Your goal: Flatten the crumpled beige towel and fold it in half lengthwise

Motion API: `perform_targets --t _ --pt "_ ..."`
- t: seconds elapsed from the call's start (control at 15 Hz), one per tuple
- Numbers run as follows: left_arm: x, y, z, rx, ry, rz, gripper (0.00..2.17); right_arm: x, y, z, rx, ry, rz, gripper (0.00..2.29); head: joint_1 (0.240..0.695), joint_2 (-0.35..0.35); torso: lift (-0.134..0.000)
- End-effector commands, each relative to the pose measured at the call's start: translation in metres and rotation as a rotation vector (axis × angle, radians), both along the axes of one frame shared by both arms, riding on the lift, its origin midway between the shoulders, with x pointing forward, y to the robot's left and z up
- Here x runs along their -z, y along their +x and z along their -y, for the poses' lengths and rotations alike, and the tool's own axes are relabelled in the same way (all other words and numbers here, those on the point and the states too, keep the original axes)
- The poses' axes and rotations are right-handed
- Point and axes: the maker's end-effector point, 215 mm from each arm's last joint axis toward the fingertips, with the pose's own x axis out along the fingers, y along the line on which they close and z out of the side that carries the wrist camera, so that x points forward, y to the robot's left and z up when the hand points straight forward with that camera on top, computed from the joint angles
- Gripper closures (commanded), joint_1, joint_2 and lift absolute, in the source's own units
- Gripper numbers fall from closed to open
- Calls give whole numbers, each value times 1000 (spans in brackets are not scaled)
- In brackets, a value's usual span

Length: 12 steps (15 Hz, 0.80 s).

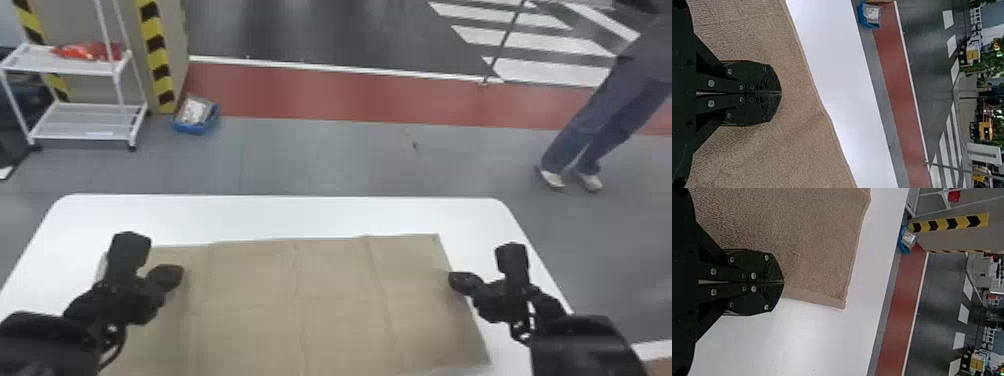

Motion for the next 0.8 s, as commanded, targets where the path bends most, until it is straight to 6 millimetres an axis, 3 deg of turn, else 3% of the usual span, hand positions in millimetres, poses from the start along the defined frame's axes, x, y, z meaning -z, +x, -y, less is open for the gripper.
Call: perform_targets --t 0.0,0.13,0.47,0.73 --pt "1 2 9 13 5 5 1798 3 -5 8 8 -3 -10 2017 695 -212 0" --pt "-3 1 9 11 -8 23 1798 6 -9 9 9 1 -14 2017 695 -224 0" --pt "-21 -44 -25 -41 -93 25 1794 -9 -19 -2 -1 7 23 2017 695 -220 0" --pt "-3 -57 -56 -68 -17 -20 1798 -3 -24 -11 -17 8 7 2017 695 -190 0"
